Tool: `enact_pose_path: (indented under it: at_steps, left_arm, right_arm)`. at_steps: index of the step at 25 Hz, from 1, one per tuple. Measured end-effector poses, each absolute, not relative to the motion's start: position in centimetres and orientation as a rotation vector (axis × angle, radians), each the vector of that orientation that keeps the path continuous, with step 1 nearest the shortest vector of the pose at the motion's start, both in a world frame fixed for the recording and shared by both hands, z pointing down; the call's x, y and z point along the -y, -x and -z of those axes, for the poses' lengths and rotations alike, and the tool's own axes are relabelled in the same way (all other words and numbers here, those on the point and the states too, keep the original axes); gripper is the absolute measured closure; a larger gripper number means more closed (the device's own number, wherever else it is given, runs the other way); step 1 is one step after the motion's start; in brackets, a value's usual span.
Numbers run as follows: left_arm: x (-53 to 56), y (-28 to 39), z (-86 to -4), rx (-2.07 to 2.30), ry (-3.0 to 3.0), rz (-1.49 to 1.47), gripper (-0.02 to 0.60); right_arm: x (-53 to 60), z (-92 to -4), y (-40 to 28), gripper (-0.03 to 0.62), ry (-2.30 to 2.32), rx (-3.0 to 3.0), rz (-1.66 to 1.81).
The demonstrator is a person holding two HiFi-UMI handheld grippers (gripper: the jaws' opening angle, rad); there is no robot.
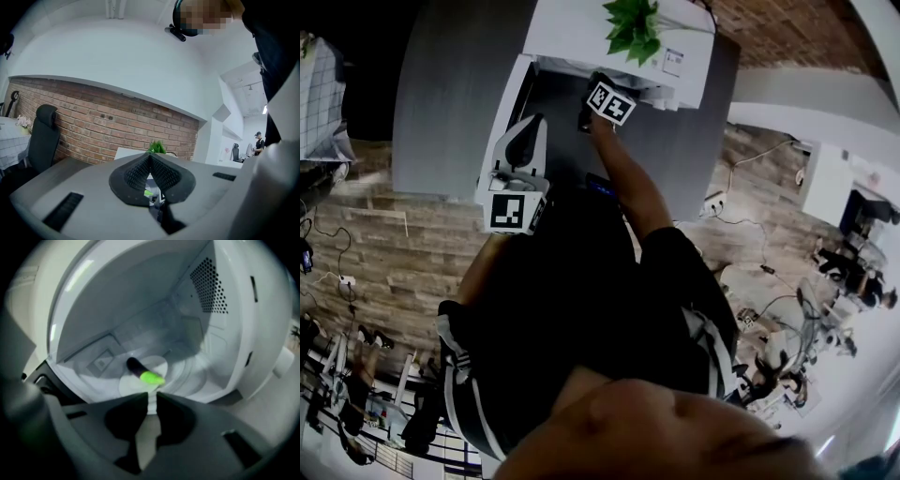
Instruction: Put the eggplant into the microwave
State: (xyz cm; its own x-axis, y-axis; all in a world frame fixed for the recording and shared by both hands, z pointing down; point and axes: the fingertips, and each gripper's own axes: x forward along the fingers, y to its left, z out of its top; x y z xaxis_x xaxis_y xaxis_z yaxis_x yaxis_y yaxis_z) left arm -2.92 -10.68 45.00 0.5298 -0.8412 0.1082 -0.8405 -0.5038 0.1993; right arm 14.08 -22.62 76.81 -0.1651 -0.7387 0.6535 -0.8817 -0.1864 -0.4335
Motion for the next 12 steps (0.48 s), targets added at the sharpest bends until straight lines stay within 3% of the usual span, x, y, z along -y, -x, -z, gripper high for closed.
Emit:
enact_pose_path:
  at_steps: [12]
  left_arm:
    - [7.9,2.2,-43.7,1.402,-2.583,0.052,0.546]
  right_arm:
    - [19.2,-75.3,-14.5,0.549,-1.912,1.92,-1.274]
